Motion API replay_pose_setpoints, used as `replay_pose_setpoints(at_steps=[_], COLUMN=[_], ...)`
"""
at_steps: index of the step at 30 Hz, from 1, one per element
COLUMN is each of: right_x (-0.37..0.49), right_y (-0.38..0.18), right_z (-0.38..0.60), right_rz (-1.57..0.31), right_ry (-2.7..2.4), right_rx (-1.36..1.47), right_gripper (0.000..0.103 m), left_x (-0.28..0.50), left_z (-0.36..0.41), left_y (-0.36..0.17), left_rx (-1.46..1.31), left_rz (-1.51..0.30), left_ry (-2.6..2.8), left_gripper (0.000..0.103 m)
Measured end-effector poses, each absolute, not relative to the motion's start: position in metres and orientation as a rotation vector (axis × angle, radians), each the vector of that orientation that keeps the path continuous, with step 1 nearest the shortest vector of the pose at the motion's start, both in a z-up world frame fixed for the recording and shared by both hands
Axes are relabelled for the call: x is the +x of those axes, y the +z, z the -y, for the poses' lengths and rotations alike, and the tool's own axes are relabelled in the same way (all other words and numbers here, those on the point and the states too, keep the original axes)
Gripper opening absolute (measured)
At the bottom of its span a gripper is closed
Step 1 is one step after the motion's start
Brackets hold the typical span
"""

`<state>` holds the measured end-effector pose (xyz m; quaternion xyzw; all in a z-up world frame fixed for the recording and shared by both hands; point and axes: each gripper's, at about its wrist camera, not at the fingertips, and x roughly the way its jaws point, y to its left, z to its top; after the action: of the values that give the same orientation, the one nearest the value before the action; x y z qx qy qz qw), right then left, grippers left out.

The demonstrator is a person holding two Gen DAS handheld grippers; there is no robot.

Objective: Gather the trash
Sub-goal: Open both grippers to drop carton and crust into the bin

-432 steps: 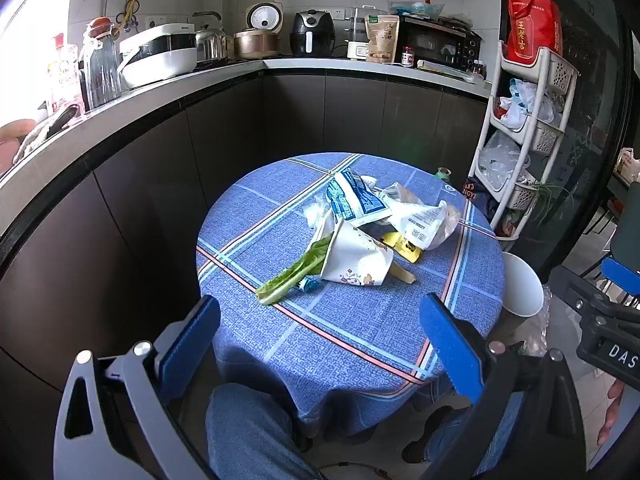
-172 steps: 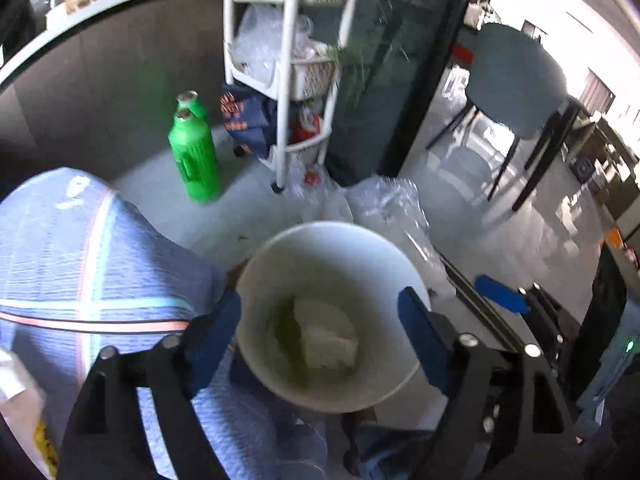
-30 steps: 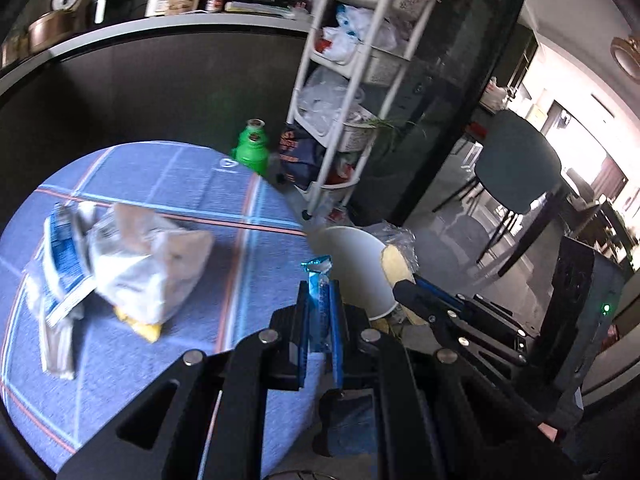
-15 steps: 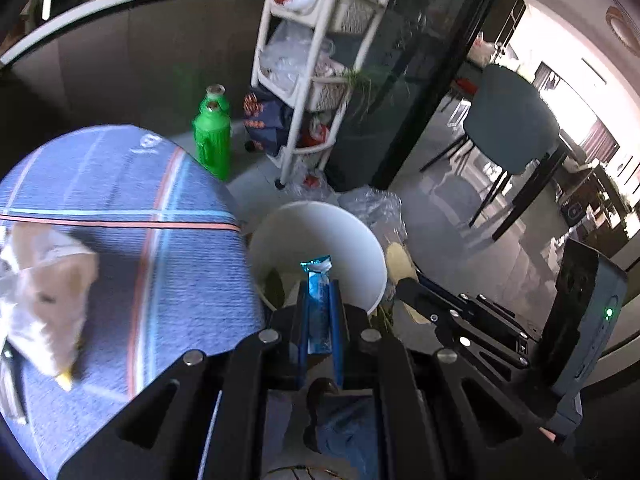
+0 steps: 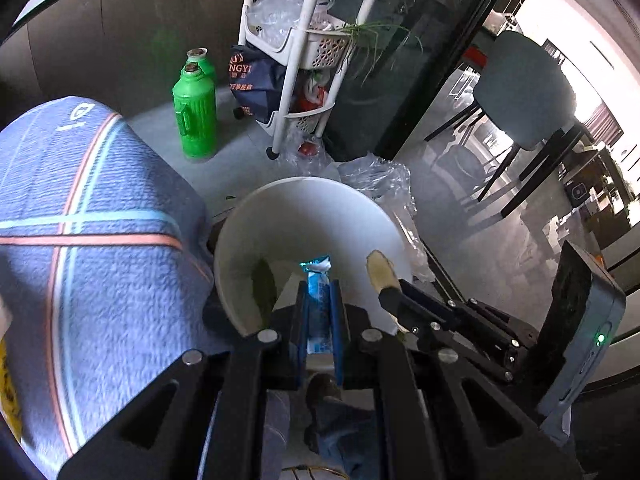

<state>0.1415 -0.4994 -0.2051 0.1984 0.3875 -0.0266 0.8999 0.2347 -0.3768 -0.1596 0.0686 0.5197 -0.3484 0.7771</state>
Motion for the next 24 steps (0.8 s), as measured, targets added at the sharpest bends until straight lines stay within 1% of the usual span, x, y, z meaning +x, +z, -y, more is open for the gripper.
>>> replay_pose_setpoints(at_steps=[2, 4, 5, 6, 7, 8, 9, 10, 11, 12, 14, 15, 16, 17, 18, 24], right_x=[0.146, 0.147, 0.148, 0.148, 0.147, 0.145, 0.145, 0.144, 0.143, 0.141, 0.137, 0.135, 0.133, 0.132, 0.131, 0.127], right_y=[-0.212, -0.214, -0.216, -0.216, -0.215, -0.214, -0.213, -0.211, -0.21, -0.209, -0.205, -0.203, -0.2, -0.199, -0.197, -0.182], right_z=[0.501, 0.5, 0.499, 0.499, 0.499, 0.498, 0.497, 0.496, 0.495, 0.494, 0.493, 0.493, 0.493, 0.492, 0.492, 0.483], right_rz=[-0.811, -0.812, -0.812, -0.81, -0.8, -0.787, -0.781, -0.774, -0.768, -0.761, -0.741, -0.733, -0.725, -0.723, -0.722, -0.718], right_ry=[-0.056, -0.052, -0.049, -0.049, -0.049, -0.044, -0.041, -0.039, -0.039, -0.041, -0.044, -0.045, -0.047, -0.047, -0.046, -0.047], right_rx=[0.405, 0.401, 0.392, 0.385, 0.375, 0.366, 0.358, 0.346, 0.335, 0.321, 0.299, 0.293, 0.286, 0.283, 0.282, 0.28], right_gripper=[0.009, 0.011, 0.021, 0.028, 0.04, 0.045, 0.046, 0.05, 0.057, 0.061, 0.072, 0.075, 0.082, 0.091, 0.094, 0.094], left_x=[0.239, 0.243, 0.243, 0.242, 0.241, 0.24, 0.24, 0.24, 0.24, 0.241, 0.242, 0.242, 0.241, 0.241, 0.24, 0.233], left_z=[0.381, 0.386, 0.388, 0.389, 0.392, 0.392, 0.393, 0.392, 0.39, 0.388, 0.382, 0.379, 0.376, 0.373, 0.369, 0.359], left_y=[-0.166, -0.171, -0.171, -0.169, -0.166, -0.164, -0.161, -0.155, -0.152, -0.149, -0.144, -0.14, -0.137, -0.134, -0.13, -0.118], left_rx=[0.154, 0.155, 0.152, 0.156, 0.161, 0.165, 0.165, 0.152, 0.138, 0.117, 0.077, 0.057, 0.044, 0.031, 0.015, -0.01], left_rz=[-1.137, -1.139, -1.129, -1.117, -1.098, -1.081, -1.06, -1.026, -1.016, -1.018, -1.008, -0.991, -0.977, -0.964, -0.954, -0.963], left_ry=[-0.75, -0.746, -0.753, -0.754, -0.758, -0.753, -0.741, -0.728, -0.731, -0.739, -0.733, -0.72, -0.708, -0.694, -0.682, -0.68], left_gripper=[0.011, 0.016, 0.017, 0.023, 0.034, 0.055, 0.063, 0.07, 0.07, 0.072, 0.082, 0.091, 0.099, 0.099, 0.099, 0.099])
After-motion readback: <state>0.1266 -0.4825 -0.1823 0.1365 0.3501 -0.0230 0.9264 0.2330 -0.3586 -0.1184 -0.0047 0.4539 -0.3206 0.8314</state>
